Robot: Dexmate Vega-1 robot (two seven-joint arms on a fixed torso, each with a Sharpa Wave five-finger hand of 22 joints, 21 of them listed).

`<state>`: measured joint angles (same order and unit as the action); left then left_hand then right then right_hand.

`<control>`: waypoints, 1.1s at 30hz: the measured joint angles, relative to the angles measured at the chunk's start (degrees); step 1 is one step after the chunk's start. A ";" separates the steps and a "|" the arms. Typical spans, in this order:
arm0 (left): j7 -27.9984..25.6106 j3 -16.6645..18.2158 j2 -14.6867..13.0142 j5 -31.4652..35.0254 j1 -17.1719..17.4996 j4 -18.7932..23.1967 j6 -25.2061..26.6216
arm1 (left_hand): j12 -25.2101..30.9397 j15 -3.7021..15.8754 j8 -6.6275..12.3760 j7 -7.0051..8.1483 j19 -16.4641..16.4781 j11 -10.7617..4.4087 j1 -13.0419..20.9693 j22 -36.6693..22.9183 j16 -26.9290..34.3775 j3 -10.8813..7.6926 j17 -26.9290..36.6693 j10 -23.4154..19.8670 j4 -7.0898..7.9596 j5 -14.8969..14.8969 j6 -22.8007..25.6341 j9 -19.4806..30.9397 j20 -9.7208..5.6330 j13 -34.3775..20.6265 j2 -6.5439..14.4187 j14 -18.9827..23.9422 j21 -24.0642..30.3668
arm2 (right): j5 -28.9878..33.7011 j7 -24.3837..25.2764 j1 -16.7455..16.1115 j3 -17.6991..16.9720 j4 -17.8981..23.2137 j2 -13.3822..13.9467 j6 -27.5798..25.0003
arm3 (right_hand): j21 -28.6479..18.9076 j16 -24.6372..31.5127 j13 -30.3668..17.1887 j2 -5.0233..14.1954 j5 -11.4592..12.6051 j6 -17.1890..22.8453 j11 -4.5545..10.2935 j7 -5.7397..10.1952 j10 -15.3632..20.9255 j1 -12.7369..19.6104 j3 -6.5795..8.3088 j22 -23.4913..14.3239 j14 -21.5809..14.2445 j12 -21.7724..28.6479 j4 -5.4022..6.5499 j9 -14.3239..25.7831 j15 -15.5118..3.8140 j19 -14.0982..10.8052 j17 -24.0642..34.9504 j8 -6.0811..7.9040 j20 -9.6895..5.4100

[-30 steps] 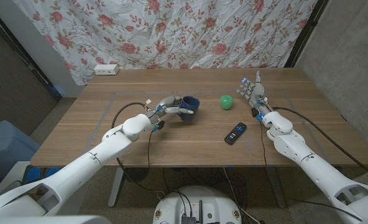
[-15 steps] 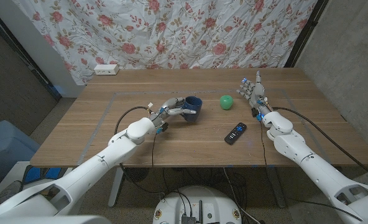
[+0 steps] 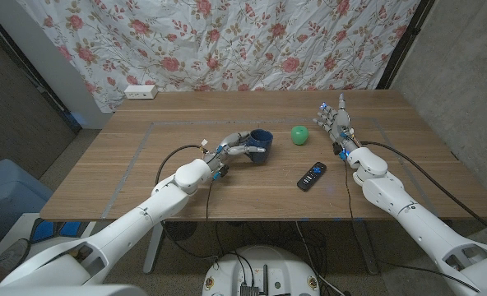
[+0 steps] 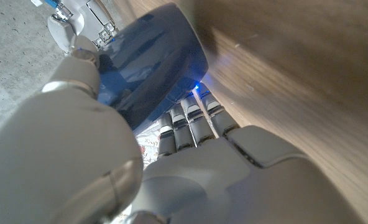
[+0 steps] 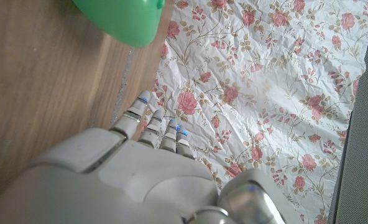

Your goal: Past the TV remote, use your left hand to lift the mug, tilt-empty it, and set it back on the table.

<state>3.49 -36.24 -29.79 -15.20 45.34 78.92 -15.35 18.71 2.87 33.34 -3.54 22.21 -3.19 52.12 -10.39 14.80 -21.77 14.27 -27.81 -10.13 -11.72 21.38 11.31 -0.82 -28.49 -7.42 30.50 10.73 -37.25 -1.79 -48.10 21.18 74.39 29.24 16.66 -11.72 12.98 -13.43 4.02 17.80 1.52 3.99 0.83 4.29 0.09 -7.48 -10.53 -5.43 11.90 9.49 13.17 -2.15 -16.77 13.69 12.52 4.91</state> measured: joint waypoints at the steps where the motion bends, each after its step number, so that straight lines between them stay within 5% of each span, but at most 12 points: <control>1: 0.04 0.00 0.00 0.00 0.00 0.00 -0.05 | -0.08 0.15 0.00 0.00 -0.13 0.00 0.00 0.00 0.00 0.00 0.00 0.00 0.00 0.00 0.00 0.00 0.11 0.04 0.00 -0.15 0.00 | 0.00 0.00 0.00 0.00 0.00 0.00 0.00 | 0.00 0.00 0.00 0.00 0.00 0.00 0.00 0.00 0.00 0.00 0.00 0.00 0.00 0.00 0.00 0.00 0.00 0.00 0.00 0.00 0.00; 33: 1.33 -2.25 3.23 1.53 -2.82 -7.22 -3.92 | -6.27 -0.23 0.00 1.64 -2.76 -2.65 -0.97 0.27 -2.49 0.03 -1.33 0.42 -0.03 0.44 -1.02 -0.55 -0.72 2.94 0.97 -6.62 0.00 | 0.00 0.02 0.00 0.00 -0.01 0.01 0.00 | 0.00 0.00 0.00 0.00 0.00 0.00 0.00 0.00 0.00 0.00 0.00 0.00 0.00 0.00 0.00 0.00 0.00 0.00 0.00 0.00 0.00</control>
<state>4.82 -38.49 -26.56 -13.68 42.52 71.70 -19.27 12.44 2.64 33.34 -1.91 19.46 -5.84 51.15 -10.12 12.32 -21.74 12.93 -27.39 -10.16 -11.28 20.37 10.75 -1.55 -25.55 -6.45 23.88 10.74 -37.25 -1.76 -48.10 21.18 74.38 29.25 16.66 -11.72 12.98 -13.43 4.02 17.80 1.52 3.99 0.83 4.29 0.09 -7.48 -10.53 -5.43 11.90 9.49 13.17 -2.15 -16.77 13.69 12.52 4.91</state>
